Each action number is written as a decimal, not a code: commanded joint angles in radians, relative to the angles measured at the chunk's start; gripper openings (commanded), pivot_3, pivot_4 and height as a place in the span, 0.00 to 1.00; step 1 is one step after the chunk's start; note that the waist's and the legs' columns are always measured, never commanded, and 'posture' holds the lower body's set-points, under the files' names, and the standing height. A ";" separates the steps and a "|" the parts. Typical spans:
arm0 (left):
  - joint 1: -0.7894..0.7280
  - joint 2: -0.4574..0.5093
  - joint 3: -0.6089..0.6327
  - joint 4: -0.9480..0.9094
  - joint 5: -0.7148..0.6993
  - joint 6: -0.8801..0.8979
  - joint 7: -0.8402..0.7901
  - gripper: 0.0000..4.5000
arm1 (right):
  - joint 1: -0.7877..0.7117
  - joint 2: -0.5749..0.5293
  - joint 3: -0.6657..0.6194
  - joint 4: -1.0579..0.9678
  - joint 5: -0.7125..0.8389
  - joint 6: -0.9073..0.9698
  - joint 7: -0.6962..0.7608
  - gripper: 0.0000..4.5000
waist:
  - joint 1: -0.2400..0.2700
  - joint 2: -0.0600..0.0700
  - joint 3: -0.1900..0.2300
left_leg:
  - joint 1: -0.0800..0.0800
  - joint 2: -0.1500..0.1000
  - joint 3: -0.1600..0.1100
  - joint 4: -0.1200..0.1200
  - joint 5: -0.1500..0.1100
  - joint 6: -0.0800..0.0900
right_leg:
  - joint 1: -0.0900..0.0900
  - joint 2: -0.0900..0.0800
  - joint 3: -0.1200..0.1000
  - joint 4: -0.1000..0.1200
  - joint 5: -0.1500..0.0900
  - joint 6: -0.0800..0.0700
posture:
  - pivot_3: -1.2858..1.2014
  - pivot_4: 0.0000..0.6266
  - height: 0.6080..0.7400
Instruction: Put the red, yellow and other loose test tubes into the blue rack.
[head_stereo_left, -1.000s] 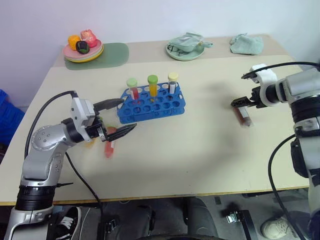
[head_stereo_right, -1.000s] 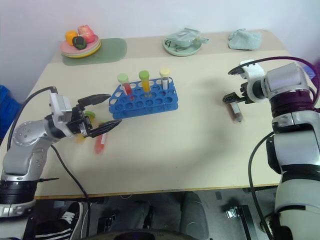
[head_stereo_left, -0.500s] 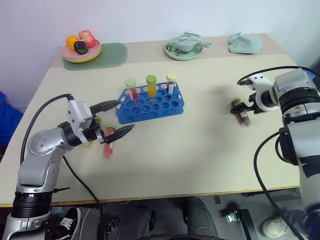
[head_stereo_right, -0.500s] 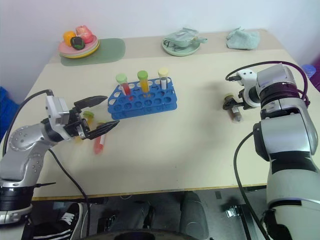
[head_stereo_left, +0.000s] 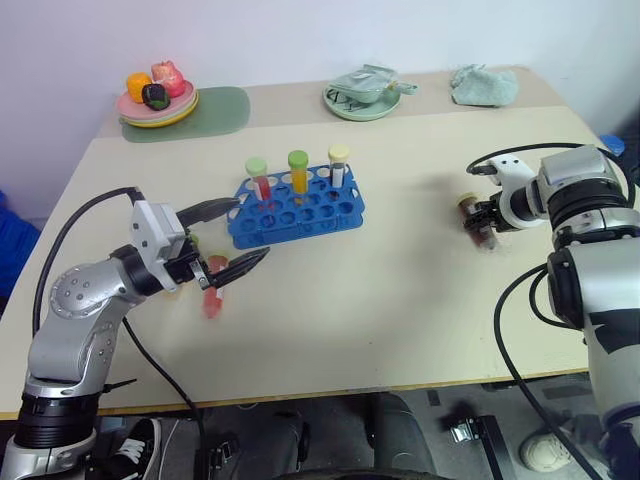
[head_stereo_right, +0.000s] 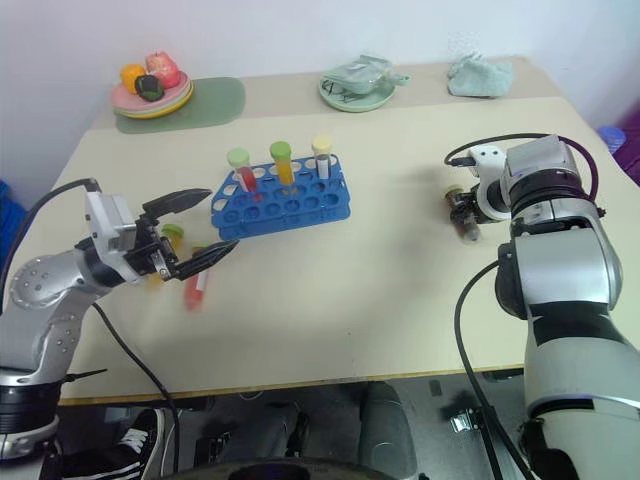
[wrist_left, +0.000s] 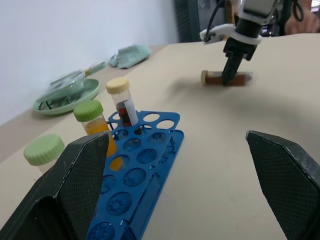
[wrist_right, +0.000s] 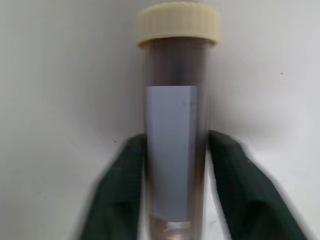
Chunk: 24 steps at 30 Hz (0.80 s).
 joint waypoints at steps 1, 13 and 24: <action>-0.026 0.010 0.018 -0.031 -0.008 -0.001 0.011 1.00 | -0.030 -0.004 -0.034 -0.014 0.005 -0.004 -0.001 0.18 | 0.000 0.000 0.000 | 0.000 0.000 0.000 0.000 0.000 0.000 | 0.000 0.000 0.000 0.000 0.000 0.000 | 0.52 0.24 1.00; -0.066 0.013 0.034 0.042 0.008 -0.042 -0.005 1.00 | 0.220 0.026 -0.426 -0.748 0.388 -0.068 0.138 0.18 | 0.005 0.000 0.000 | 0.000 0.001 0.000 -0.001 0.000 -0.001 | -0.001 0.001 0.000 0.000 0.000 0.000 | 0.52 0.24 1.00; -0.099 0.023 0.050 0.142 0.022 -0.097 -0.047 1.00 | 0.751 0.403 -0.272 -1.445 0.334 -0.623 -0.094 0.18 | -0.004 0.001 0.000 | 0.002 0.004 0.000 0.001 -0.002 -0.002 | 0.000 0.005 0.002 0.001 0.000 -0.001 | 0.52 0.24 1.00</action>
